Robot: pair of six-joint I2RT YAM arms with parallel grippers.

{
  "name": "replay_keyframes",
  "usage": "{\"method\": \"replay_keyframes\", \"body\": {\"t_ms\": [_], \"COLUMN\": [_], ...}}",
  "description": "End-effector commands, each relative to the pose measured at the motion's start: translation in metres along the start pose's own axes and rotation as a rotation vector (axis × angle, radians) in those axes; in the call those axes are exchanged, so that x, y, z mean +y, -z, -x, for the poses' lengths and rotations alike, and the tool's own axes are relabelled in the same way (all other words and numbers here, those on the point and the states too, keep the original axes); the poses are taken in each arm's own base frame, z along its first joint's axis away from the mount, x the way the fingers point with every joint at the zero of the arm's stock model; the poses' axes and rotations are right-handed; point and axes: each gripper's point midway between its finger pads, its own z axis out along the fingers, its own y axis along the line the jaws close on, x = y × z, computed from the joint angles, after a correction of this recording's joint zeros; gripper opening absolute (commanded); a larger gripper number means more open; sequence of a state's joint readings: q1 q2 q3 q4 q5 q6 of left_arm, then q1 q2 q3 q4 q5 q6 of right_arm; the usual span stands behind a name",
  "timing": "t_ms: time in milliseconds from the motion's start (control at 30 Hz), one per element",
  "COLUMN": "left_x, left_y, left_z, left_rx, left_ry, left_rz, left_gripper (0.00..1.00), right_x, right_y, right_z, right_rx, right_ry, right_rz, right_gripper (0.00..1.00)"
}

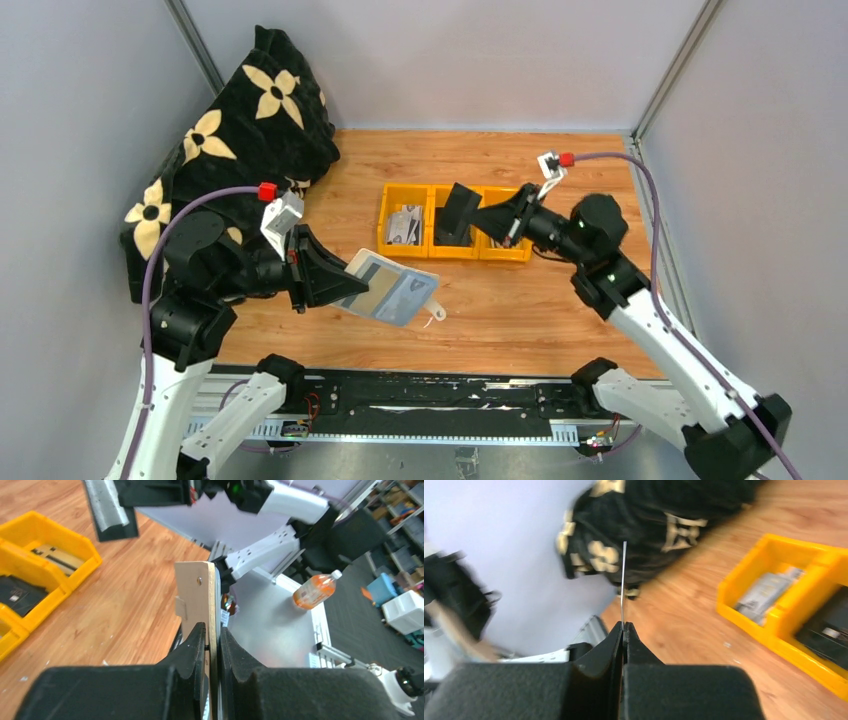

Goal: Take the credit cards out of the card holder
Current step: Place the credit card in the storage box, then place the card holder at the center of the board.

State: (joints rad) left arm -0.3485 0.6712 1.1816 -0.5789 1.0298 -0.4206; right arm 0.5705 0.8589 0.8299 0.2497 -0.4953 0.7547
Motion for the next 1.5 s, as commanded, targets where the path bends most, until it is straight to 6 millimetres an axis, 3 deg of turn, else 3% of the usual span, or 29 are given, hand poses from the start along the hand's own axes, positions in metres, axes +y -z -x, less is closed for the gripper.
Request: {"method": "replay_keyframes", "body": {"t_ms": [0, 100, 267, 467, 633, 867, 1033, 1100, 1200, 1333, 1467], "left_x": [0.031, 0.050, 0.079, 0.102, 0.119, 0.150, 0.166, 0.176, 0.196, 0.228, 0.257], "left_y": [0.002, 0.001, 0.003, -0.001, -0.004, -0.007, -0.010, -0.008, -0.007, -0.006, -0.008], "left_z": [-0.031, -0.054, -0.082, -0.108, -0.123, -0.145, -0.158, -0.165, -0.171, -0.174, -0.177], "left_rx": [0.133, 0.209, 0.298, 0.418, 0.497, 0.631, 0.709, 0.755, 0.807, 0.841, 0.854], "left_ry": [-0.032, -0.010, -0.055, -0.040, -0.064, -0.115, -0.158, -0.194, -0.245, -0.351, -0.447], "left_rz": [0.094, 0.112, 0.163, 0.176, 0.190, 0.217, 0.206, 0.214, 0.262, 0.348, 0.413], "left_gripper": [0.11, 0.11, 0.11, 0.09, 0.08, 0.08, 0.08, 0.08, 0.07, 0.07, 0.05], "right_x": [-0.080, -0.132, -0.195, -0.251, -0.280, -0.302, -0.315, -0.317, -0.311, -0.289, -0.255], "right_y": [-0.002, -0.006, -0.027, -0.053, -0.070, -0.081, -0.079, -0.078, -0.079, -0.085, -0.086], "right_z": [-0.019, -0.020, -0.031, -0.053, -0.077, -0.113, -0.123, -0.118, -0.101, -0.070, -0.039], "right_rx": [0.192, 0.272, 0.374, 0.515, 0.624, 0.704, 0.715, 0.702, 0.660, 0.594, 0.520], "right_ry": [0.001, 0.007, -0.015, -0.046, -0.063, -0.089, -0.103, -0.082, -0.050, -0.016, 0.013], "right_rz": [-0.273, -0.430, -0.538, -0.613, -0.652, -0.694, -0.730, -0.757, -0.767, -0.747, -0.694], "right_gripper": [0.00, 0.00, 0.00, 0.00, 0.00, 0.00, 0.02, 0.08, 0.28, 0.66, 0.72]}}
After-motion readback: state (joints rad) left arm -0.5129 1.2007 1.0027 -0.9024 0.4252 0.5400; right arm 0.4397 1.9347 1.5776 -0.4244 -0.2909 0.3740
